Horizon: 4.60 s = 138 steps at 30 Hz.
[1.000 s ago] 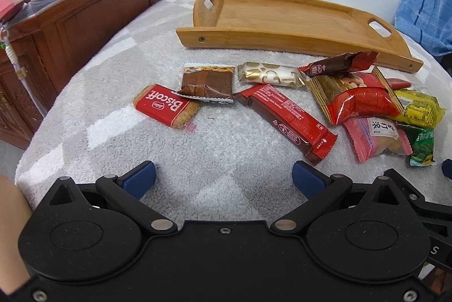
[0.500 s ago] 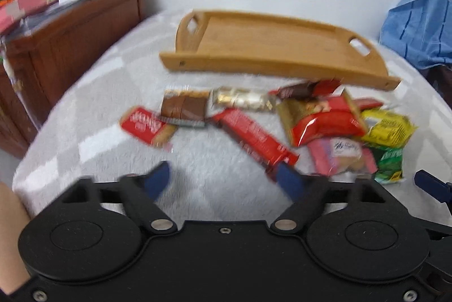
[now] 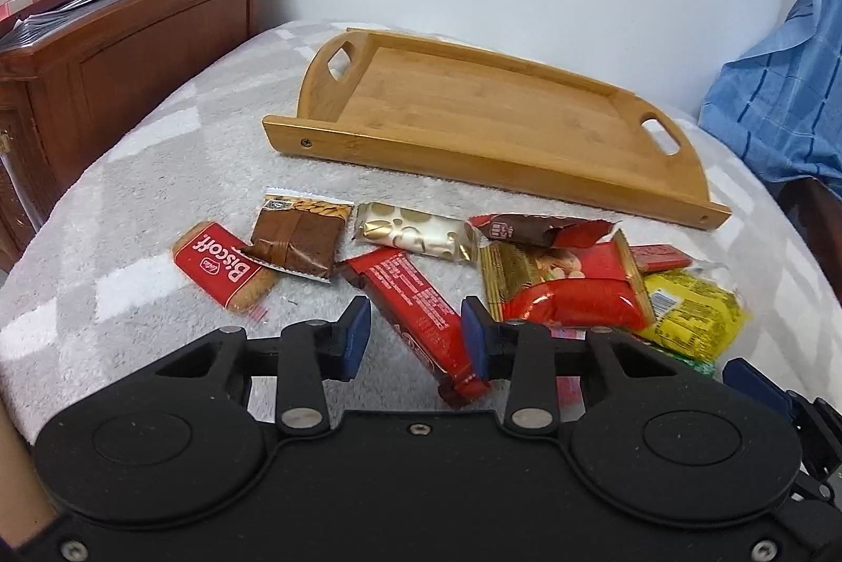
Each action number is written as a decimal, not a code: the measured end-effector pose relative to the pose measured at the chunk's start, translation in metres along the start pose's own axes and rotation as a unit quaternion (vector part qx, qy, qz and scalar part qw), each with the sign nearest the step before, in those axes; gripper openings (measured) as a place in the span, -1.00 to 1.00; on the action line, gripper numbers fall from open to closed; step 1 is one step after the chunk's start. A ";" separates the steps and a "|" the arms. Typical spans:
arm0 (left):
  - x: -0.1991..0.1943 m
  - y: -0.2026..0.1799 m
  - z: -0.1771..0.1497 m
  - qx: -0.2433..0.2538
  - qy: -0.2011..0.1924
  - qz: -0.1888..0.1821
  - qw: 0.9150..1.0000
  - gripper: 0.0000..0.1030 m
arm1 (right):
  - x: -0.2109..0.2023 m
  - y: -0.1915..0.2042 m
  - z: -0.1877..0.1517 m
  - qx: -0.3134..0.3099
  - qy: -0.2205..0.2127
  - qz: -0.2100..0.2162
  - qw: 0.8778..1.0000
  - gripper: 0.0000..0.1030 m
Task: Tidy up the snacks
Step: 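Grasp the red bar with the left tool while the right tool grasps the green packet, then lift the red bar and green packet and carry both over the tray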
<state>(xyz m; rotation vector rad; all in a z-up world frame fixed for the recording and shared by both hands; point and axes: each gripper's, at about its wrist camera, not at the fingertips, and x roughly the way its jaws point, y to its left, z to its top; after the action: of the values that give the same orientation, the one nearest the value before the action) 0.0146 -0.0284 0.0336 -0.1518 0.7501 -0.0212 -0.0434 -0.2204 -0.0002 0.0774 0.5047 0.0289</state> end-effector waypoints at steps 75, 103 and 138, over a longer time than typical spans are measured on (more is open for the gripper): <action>-0.043 -0.009 -0.003 0.073 -0.060 -0.028 0.995 -0.56 | -0.030 0.000 0.010 0.016 -0.022 -0.005 1.000 -0.25; -0.009 -0.046 0.189 0.034 -0.070 -0.117 0.990 -0.56 | 0.054 -0.043 0.207 0.068 -0.056 0.059 0.994 -0.25; 0.229 -0.094 0.209 0.016 0.029 -0.094 0.995 -0.56 | 0.296 -0.088 0.194 0.076 0.088 0.062 0.991 -0.24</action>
<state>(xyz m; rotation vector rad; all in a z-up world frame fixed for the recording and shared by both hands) 0.3281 -0.1108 0.0429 -0.1925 0.7918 -0.2173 0.3105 -0.3072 0.0188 0.2564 0.6777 0.1199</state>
